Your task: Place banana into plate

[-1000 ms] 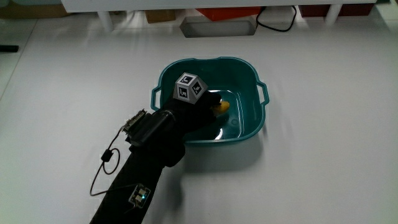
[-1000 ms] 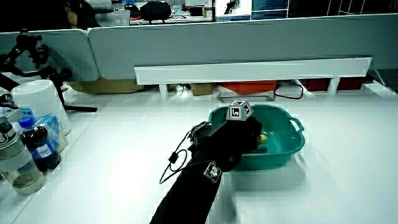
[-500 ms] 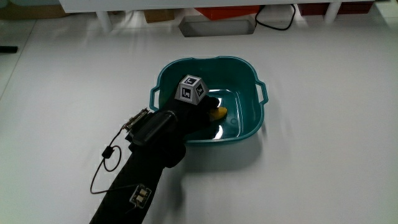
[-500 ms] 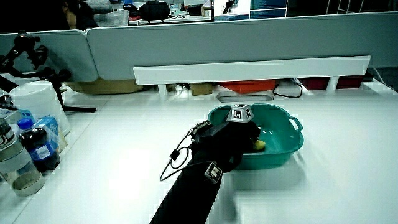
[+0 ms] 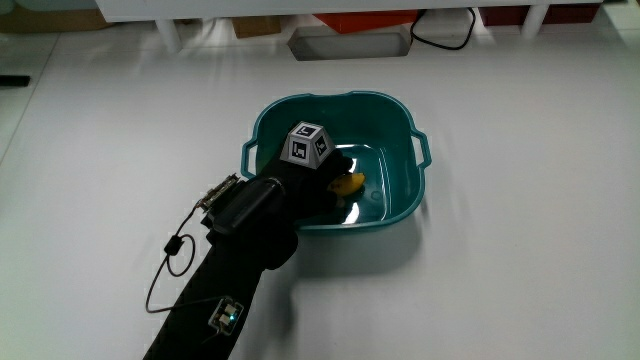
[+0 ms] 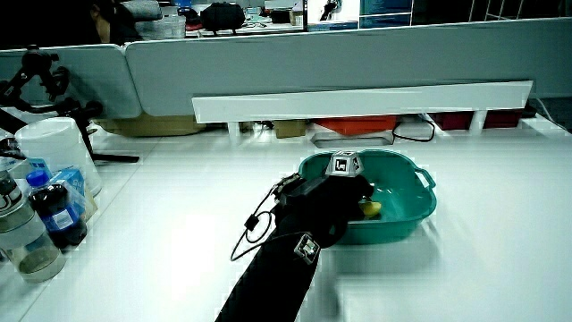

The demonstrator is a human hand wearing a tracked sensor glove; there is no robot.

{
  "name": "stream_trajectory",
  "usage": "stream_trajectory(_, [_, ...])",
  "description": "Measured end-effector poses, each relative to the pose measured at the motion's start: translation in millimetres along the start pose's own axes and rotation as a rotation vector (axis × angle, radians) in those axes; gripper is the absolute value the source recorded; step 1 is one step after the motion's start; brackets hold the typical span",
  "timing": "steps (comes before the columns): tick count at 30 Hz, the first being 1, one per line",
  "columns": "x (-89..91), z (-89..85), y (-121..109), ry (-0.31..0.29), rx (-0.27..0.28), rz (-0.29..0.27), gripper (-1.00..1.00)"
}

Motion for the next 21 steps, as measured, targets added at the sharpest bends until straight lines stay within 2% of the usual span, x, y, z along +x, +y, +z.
stream_trajectory(3, [-2.1, 1.7, -3, -0.031, -0.002, 0.017, -0.68])
stream_trajectory(4, [-3.9, 0.1, 0, -0.021, 0.006, 0.005, -0.74])
stream_trajectory(6, [-4.5, 2.2, -2, -0.047, 0.001, 0.007, -0.84])
stream_trajectory(7, [-3.1, 4.9, -5, -0.033, 0.011, 0.003, -0.89])
stream_trajectory(8, [-5.6, 2.8, -2, -0.051, 0.002, 0.012, -0.95])
stream_trajectory(9, [-5.1, 5.2, -5, -0.052, 0.024, 0.006, -1.00])
stream_trajectory(12, [-4.8, 12.2, -8, -0.071, 0.033, 0.005, -1.00])
stream_trajectory(16, [-2.0, 22.8, -14, -0.062, 0.076, -0.019, -1.00])
stream_trajectory(18, [-9.2, 23.6, -10, -0.082, 0.111, -0.064, -1.00])
stream_trajectory(20, [-14.1, 30.0, -13, -0.094, 0.141, -0.071, -1.00])
stream_trajectory(21, [-18.9, 31.4, -11, -0.100, 0.161, -0.095, -1.00])
